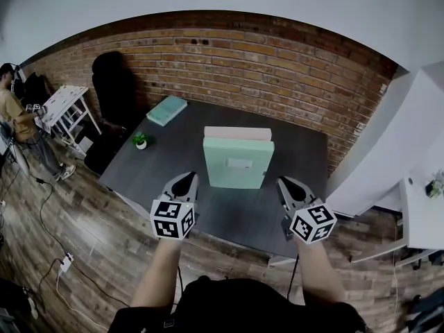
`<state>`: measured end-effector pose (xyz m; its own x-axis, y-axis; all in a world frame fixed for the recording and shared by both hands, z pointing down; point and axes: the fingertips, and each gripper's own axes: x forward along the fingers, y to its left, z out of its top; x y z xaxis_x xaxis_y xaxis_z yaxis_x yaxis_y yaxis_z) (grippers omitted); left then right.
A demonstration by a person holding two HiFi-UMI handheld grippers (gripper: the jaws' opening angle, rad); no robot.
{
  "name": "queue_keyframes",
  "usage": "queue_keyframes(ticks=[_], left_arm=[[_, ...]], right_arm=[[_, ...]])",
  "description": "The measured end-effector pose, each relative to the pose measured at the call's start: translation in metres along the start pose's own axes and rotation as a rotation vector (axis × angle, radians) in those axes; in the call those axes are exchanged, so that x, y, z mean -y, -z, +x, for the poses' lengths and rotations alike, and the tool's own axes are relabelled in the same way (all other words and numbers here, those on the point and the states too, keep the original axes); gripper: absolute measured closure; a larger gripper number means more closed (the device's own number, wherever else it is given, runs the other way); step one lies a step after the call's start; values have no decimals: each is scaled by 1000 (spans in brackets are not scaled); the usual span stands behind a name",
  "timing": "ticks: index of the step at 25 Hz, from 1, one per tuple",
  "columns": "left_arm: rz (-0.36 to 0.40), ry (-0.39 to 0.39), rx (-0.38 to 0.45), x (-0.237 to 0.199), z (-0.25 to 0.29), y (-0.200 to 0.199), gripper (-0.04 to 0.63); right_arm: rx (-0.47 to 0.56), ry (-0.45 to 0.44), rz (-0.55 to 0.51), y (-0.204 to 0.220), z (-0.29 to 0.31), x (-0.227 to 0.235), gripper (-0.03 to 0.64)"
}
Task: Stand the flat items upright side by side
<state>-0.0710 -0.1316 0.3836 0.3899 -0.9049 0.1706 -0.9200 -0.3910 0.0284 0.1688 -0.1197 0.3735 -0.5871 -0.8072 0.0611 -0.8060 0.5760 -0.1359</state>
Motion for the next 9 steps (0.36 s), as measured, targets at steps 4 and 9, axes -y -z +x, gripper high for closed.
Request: queue_keyframes(ticks=[4,9], left_arm=[[5,-3,-1,5,-1,0,577],[21,-4,10,22,0,-4,577]], right_arm=[[9,-14,-8,-3,-3,-4,601],[17,-24,-2,-4,-16,-1,601]])
